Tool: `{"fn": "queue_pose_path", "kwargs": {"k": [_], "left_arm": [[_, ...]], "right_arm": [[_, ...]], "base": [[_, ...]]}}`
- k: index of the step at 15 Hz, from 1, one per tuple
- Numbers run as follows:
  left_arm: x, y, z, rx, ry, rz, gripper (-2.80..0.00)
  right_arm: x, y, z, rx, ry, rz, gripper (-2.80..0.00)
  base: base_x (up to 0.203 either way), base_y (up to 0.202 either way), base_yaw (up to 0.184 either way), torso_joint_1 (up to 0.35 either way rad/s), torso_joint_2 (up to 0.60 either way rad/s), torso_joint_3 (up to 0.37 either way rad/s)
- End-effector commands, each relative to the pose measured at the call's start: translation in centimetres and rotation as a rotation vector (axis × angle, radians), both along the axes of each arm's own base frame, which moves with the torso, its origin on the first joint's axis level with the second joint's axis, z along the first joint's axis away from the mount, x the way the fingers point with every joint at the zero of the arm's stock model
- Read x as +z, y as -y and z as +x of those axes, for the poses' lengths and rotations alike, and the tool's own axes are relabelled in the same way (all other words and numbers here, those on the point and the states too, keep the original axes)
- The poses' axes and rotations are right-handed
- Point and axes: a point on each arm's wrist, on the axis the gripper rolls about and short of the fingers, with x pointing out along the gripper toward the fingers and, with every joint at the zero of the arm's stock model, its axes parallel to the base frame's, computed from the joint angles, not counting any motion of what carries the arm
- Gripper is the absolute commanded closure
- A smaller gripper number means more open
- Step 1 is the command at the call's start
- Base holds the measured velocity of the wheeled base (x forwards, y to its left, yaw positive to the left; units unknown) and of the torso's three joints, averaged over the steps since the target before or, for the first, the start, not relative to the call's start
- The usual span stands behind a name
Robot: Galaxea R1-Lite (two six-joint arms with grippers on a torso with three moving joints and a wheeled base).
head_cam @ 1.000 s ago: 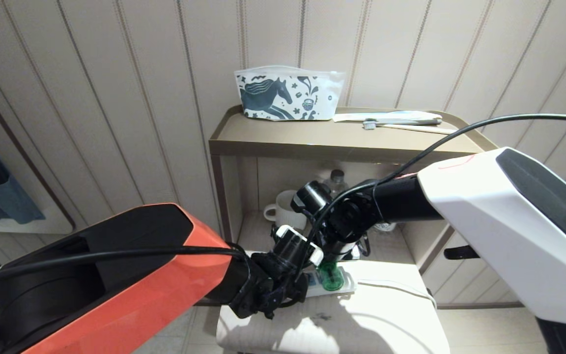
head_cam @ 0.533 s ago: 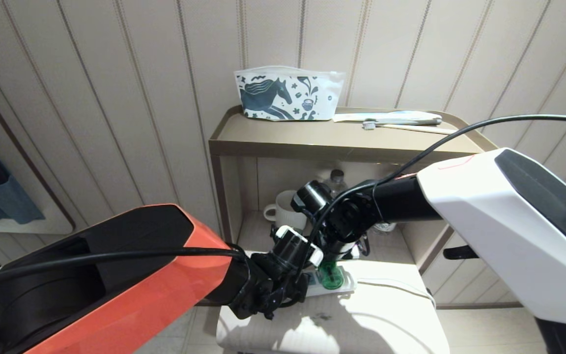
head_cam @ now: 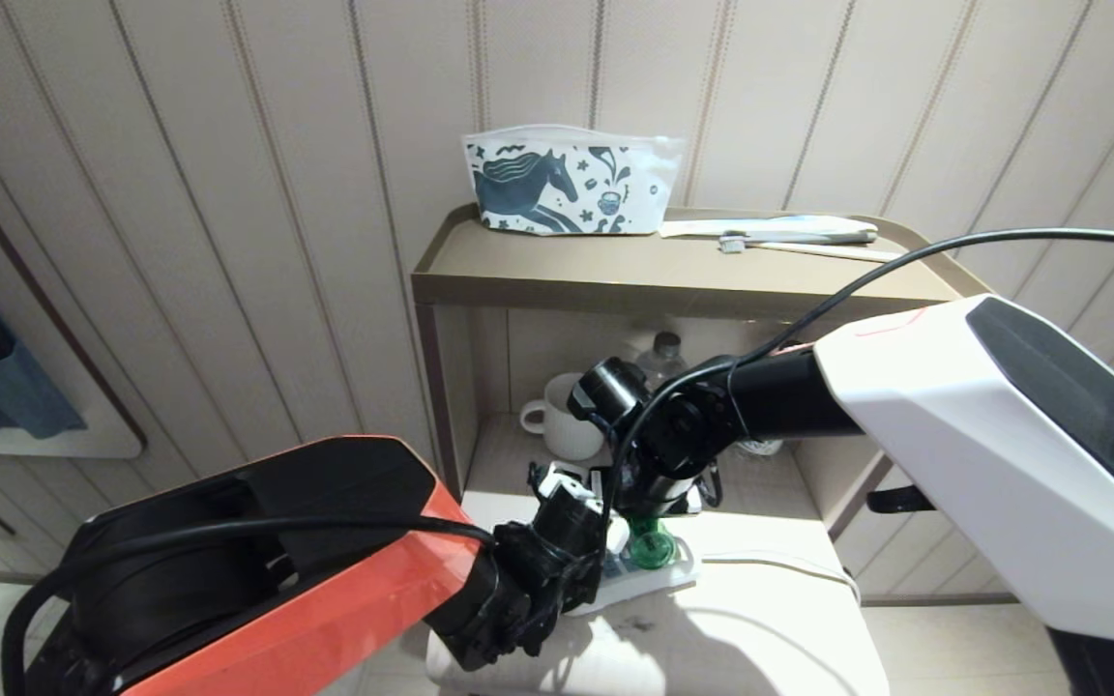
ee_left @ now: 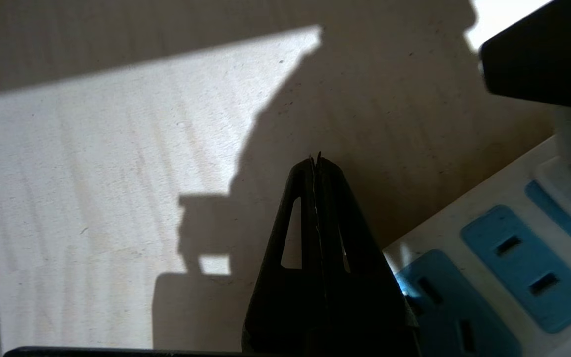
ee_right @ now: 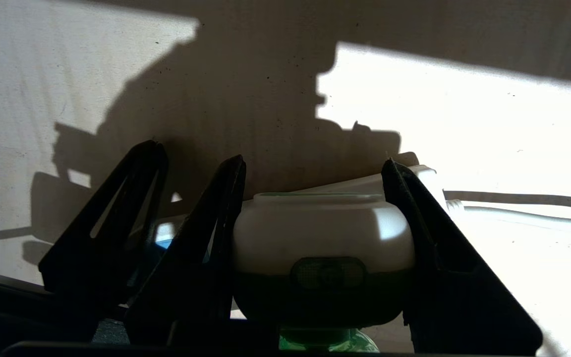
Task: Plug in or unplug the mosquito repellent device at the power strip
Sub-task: Hold the socket with your left hand and unplug it with your right hand
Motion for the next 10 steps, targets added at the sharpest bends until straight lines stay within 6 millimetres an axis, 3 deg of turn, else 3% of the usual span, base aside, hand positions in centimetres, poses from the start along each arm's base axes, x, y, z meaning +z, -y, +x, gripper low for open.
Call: {"fn": "queue_pose_path", "kwargs": {"k": [1,6,10], "left_arm": [[-0.4,0.0,-0.6,0.016,0.054,-0.024,0.00],[-0.5,-0.3,-1.0,0.099,0.160,-0.028,0.00],[-0.6,-0.2,-1.4,0.078,0.199,-0.025,0.00]], "right_arm": [[0.0,0.1,0.1,-0.009,0.002,-0.002,0.00],[0.6,0.2,0.0,-0.024,0.014,0.014,0.00],[2.3,-0.6,0.9,-0.112,0.131,0.136,0.00]], "base": [[0.000,0.000,0.000,0.000,0.00,0.000],[0.000,0.000,0.000,0.000,0.00,0.000],[0.000,0.000,0.000,0.000,0.00,0.000]]}}
